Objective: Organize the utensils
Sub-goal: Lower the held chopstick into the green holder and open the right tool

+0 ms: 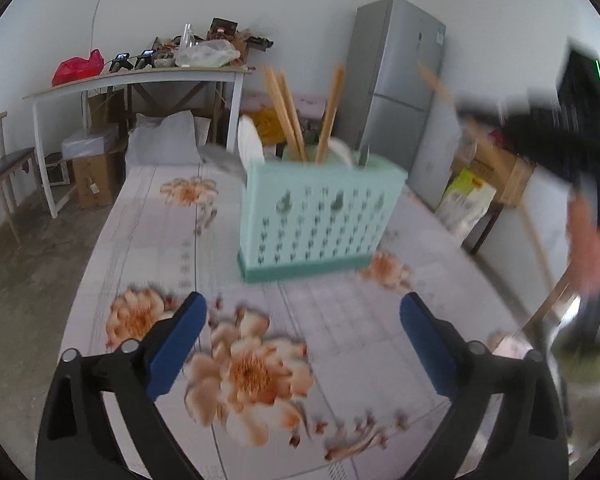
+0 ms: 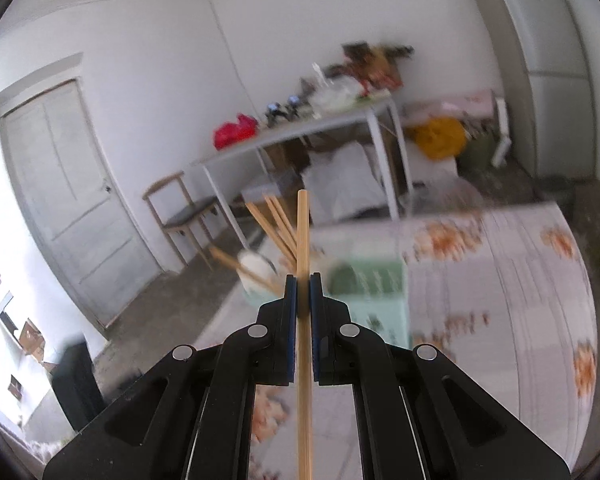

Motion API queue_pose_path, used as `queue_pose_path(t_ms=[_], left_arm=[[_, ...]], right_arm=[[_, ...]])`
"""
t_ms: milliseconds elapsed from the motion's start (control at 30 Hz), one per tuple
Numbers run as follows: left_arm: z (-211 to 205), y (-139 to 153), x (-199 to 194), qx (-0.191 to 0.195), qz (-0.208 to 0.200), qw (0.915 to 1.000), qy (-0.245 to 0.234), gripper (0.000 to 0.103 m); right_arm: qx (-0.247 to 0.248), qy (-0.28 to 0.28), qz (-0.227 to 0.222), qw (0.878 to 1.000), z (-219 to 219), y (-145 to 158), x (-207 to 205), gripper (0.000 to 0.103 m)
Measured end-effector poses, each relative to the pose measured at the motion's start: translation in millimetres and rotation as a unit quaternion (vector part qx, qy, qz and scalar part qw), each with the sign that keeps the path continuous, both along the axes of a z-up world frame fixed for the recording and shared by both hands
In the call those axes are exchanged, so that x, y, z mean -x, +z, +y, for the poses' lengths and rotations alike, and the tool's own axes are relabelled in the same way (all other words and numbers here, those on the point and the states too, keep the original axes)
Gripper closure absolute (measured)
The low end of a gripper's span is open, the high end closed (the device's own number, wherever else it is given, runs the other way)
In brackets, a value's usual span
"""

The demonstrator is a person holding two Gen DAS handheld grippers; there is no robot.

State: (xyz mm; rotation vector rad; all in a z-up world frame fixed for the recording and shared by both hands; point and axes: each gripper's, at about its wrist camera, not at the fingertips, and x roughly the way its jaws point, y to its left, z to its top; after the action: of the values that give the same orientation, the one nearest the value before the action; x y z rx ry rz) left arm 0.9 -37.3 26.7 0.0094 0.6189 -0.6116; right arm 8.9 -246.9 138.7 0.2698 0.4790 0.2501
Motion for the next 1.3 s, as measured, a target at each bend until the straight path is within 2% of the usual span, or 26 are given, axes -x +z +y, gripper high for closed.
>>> queue_pose_path(t_ms=[167, 333, 533, 700, 967, 1300], left_arm=[[-6, -18, -1, -0.010, 0.025, 0.9996, -0.002, 0.006], [-1, -21, -5, -0.007, 0.031, 0.9994, 0.015, 0.006], [17, -26, -15, 0.008, 0.048, 0.9979, 0.043, 0.006], [34, -37, -23, 0.013, 0.062, 0.9965, 0.056, 0.006], [49, -41, -33, 0.019, 0.058, 0.9956, 0.072, 0.006], [55, -44, -36, 0.041, 0.069, 0.9948, 0.063, 0.006]], right_arm=[[-0.015, 0.028, -0.062, 0.998, 10, 29, -29, 0.099], [-0.016, 0.051, -0.118, 0.992, 23, 48, -63, 0.099], [-0.009, 0.057, -0.180, 0.982, 36, 57, -105, 0.099], [-0.003, 0.045, -0.175, 0.984, 44, 42, -135, 0.099], [0.044, 0.032, -0.139, 0.989, 55, 6, -165, 0.099], [0.087, 0.019, -0.132, 0.987, 55, -6, -152, 0.099]])
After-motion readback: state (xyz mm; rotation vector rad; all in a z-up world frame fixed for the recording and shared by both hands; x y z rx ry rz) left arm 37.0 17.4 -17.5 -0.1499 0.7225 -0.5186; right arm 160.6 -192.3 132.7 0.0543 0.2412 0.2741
